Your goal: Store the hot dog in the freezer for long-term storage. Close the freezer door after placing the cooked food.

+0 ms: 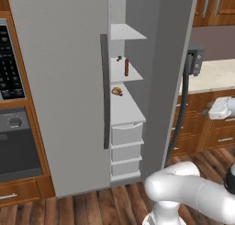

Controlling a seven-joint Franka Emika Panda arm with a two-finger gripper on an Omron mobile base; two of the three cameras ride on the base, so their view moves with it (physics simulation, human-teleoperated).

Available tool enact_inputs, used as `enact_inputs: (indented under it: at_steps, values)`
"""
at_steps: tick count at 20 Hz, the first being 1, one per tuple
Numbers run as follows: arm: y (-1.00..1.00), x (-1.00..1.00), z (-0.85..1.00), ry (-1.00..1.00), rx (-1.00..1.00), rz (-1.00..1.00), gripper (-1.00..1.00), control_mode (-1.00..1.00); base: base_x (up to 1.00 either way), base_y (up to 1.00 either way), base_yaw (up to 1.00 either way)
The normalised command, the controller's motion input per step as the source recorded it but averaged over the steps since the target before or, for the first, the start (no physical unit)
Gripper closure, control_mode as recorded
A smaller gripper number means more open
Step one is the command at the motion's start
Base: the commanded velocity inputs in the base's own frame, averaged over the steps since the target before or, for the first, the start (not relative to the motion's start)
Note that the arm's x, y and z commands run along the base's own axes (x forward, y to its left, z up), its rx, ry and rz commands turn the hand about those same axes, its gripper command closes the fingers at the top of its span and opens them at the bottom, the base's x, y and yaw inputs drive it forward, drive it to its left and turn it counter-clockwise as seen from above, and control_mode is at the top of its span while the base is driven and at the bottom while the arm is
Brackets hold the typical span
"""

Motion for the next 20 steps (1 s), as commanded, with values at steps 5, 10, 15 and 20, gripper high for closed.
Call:
enact_inputs:
  at_steps: [5, 10, 15, 20]
  values:
    - [-0.03, 0.81, -0.45, -0.03, 0.00, 0.02, -1.00, -1.00, 0.00, 0.00, 0.00]
    - [0.07, 0.76, -0.42, 0.00, 0.00, 0.00, -1.00, -1.00, 0.00, 0.00, 0.00]
    - [0.00, 0.46, -0.21, 0.00, 0.00, 0.02, -1.00, -1.00, 0.00, 0.00, 0.00]
    - [0.06, 0.48, -0.14, 0.00, 0.00, 0.08, -1.00, -1.00, 0.00, 0.00, 0.00]
